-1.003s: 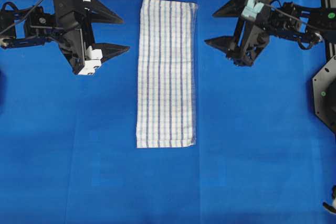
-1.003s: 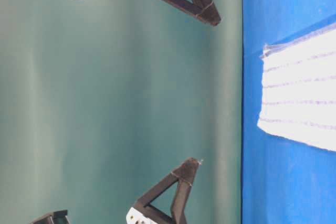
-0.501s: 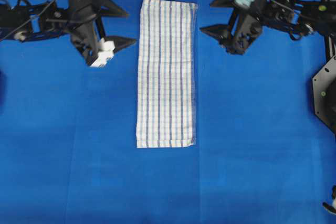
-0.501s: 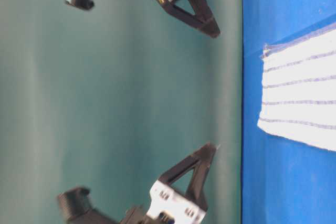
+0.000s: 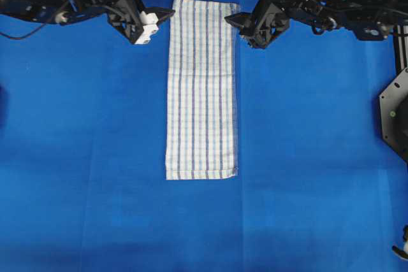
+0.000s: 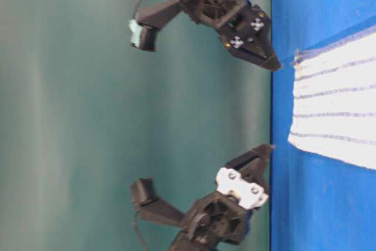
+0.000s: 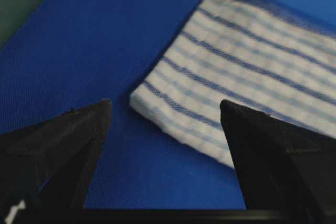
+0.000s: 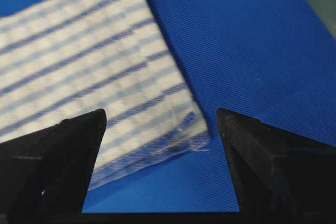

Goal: Fold the blue towel.
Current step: 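Move both grippers to the strip's top corners and grasp them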

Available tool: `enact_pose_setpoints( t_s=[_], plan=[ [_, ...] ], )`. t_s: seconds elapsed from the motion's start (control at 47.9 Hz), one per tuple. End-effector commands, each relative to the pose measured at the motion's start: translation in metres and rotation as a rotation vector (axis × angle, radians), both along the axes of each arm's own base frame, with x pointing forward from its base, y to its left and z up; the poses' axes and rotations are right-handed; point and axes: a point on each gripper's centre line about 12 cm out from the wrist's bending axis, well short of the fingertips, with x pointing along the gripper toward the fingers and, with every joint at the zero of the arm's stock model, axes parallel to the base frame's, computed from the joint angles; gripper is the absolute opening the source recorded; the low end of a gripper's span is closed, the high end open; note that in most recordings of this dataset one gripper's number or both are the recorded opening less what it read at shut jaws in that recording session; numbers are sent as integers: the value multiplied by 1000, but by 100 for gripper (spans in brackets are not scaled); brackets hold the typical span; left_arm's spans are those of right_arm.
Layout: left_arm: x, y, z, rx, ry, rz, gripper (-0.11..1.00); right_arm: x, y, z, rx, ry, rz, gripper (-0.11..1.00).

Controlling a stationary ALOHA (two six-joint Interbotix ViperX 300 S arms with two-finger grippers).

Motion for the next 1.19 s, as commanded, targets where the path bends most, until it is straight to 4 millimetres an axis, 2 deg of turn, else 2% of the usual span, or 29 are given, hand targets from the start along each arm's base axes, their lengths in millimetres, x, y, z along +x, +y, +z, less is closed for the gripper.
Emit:
enact_pose_setpoints(
  t_s=[0.0,0.292,0.522,0.585,0.668,0.731,0.835,0.919,1.003,1.17],
  plan=[
    [7,8,3,19,-33,11,79,4,-11,3,-13,-41,-36,87],
    [15,24,-21,11,-11,33,79,3,-18,-27,9,-29,-85,87],
    [20,26,-33,0,5,34,72,3,-19,-29,13,-25,-89,82],
    [21,25,-36,-1,12,29,65,3,-19,-29,14,-23,-89,75],
    [22,23,-37,-3,14,23,49,3,-17,-30,17,-20,-86,64],
    [23,22,-38,-2,15,18,35,4,-15,-31,17,-18,-80,52],
    [25,19,-38,-1,17,9,20,6,-11,-31,16,-17,-65,29],
    [26,16,-38,4,20,-4,8,8,-6,-31,16,-14,-50,16],
    [28,12,-38,12,22,-19,4,9,-3,-32,16,-12,-41,10],
    [29,11,-38,16,21,-25,4,12,1,-31,15,-14,-31,10]
  ],
)
